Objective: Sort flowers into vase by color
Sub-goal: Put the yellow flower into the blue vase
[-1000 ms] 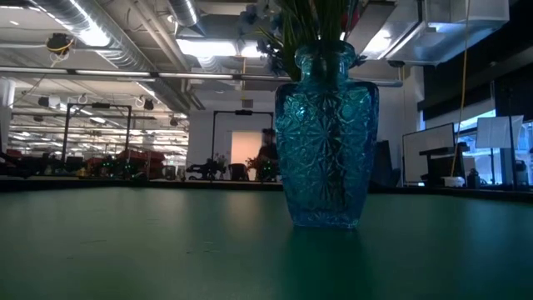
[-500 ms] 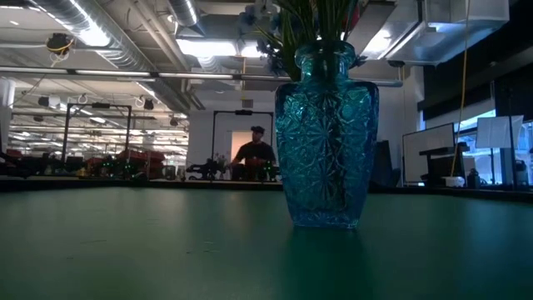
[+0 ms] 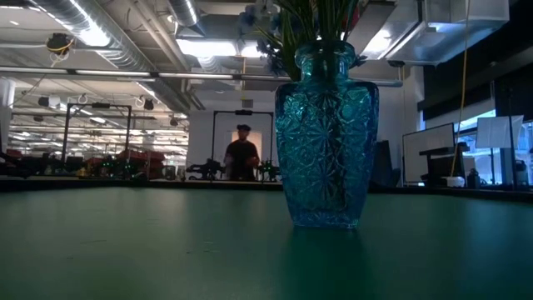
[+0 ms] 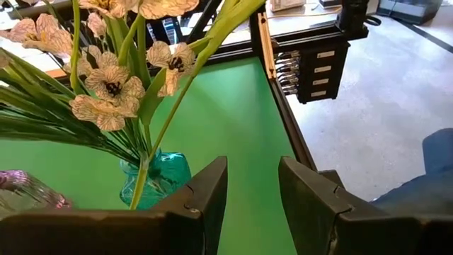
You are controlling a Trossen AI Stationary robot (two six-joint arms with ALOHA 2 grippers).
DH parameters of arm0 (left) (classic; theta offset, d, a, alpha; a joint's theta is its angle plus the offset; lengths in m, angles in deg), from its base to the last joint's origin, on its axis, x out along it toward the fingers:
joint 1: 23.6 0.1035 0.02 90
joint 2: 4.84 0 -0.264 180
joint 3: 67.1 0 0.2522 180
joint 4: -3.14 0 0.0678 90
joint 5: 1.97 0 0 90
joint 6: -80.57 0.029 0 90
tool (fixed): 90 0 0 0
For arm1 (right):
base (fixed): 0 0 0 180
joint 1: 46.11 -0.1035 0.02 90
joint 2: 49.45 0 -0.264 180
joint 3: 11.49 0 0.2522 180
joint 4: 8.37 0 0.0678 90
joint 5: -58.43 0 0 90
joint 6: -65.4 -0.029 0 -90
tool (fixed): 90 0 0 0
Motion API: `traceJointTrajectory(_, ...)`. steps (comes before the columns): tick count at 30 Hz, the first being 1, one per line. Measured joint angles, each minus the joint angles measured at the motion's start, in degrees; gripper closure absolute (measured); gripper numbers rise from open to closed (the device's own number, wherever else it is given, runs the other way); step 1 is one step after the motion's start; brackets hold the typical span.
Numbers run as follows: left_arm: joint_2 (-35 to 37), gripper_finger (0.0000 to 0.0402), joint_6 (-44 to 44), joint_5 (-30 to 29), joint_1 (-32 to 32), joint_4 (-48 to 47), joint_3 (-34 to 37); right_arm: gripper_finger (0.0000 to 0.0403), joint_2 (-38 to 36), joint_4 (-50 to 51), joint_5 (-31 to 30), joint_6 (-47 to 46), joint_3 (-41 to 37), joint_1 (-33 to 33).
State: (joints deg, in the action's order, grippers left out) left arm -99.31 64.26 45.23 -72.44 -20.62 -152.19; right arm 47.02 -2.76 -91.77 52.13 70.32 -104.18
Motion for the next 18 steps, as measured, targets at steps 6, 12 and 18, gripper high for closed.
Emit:
traceJointTrajectory(6,0.0,0.0278,-0.05,-0.01,0.07,-0.35,0.0,0.0193,1.31,-6.07,-1.18,1.62,0.02,4.41)
traceJointTrajectory(12,0.0,0.0278,-0.21,-0.37,-0.11,-0.51,0.0,0.0194,1.29,-6.85,-6.7,1.25,0.02,8.93)
traceJointTrajectory(18,0.59,0.0278,-3.77,-1.94,-0.28,-4.13,0.0,0.0194,1.29,-4.8,-2.7,-2.12,0.02,9.81)
